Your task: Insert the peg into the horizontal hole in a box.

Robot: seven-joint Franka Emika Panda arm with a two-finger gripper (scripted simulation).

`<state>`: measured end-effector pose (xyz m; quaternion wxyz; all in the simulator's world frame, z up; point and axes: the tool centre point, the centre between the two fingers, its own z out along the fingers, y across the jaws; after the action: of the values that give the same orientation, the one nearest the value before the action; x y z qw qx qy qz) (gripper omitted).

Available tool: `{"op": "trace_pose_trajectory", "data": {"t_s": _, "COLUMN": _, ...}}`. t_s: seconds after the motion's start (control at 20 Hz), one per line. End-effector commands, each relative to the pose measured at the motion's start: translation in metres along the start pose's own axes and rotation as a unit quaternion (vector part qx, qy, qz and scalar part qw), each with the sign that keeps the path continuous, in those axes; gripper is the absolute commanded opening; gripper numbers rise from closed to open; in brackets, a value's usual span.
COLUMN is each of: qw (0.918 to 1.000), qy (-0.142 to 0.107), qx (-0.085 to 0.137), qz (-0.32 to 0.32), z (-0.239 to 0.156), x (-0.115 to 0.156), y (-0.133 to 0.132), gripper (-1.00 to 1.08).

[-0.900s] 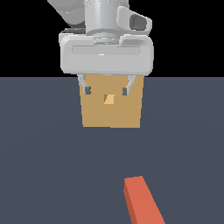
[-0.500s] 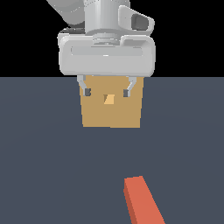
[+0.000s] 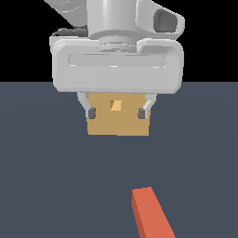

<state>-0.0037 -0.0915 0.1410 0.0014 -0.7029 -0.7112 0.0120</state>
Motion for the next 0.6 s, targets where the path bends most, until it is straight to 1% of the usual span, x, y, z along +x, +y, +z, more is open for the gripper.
{"op": "trace_pose_trajectory", "data": {"t_s": 0.0, "qw": 1.0000, "qy": 0.000, "qx": -0.001, "qz": -0.007, "z": 0.008, "x": -0.022, "y": 0.003, "gripper": 1.00}}
{"op": "trace_pose_trajectory", "data": {"t_s": 0.55, "qw": 0.9992, "qy": 0.004, "qx": -0.006, "qz": -0.040, "z": 0.044, "x": -0.127, "y": 0.028, "gripper": 1.00}}
